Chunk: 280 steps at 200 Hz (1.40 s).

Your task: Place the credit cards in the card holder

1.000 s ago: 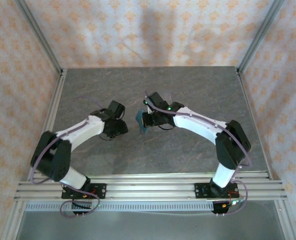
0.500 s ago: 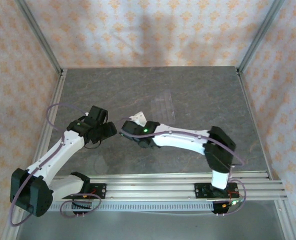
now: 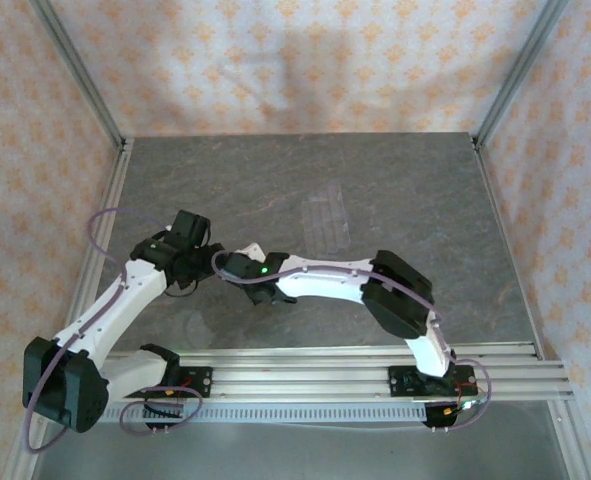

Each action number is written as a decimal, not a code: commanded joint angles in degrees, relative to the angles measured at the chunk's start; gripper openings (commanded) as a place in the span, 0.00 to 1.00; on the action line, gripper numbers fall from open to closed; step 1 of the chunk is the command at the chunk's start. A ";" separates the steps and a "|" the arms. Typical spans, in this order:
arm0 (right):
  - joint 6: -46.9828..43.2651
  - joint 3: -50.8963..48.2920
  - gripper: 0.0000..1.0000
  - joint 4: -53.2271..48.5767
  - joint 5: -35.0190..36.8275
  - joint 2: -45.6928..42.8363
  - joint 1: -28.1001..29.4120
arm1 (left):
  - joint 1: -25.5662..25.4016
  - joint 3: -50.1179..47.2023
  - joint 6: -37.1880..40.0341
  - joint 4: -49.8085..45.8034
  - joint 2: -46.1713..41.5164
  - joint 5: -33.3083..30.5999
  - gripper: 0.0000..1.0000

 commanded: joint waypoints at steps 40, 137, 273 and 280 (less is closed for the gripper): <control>-0.71 -9.10 0.61 4.39 -16.52 -16.82 -12.48 | -2.02 0.78 5.34 6.56 7.16 7.32 0.76; -2.05 -11.38 0.52 3.87 -22.97 -13.19 -20.20 | -12.43 4.19 5.75 13.48 21.52 8.34 0.71; -2.86 -12.51 0.28 6.50 -34.36 -8.57 -24.28 | -15.28 1.58 6.03 14.88 25.66 7.22 0.65; -2.97 -12.43 0.27 6.19 -34.19 -8.42 -24.32 | -15.37 1.52 6.06 14.89 25.78 7.19 0.65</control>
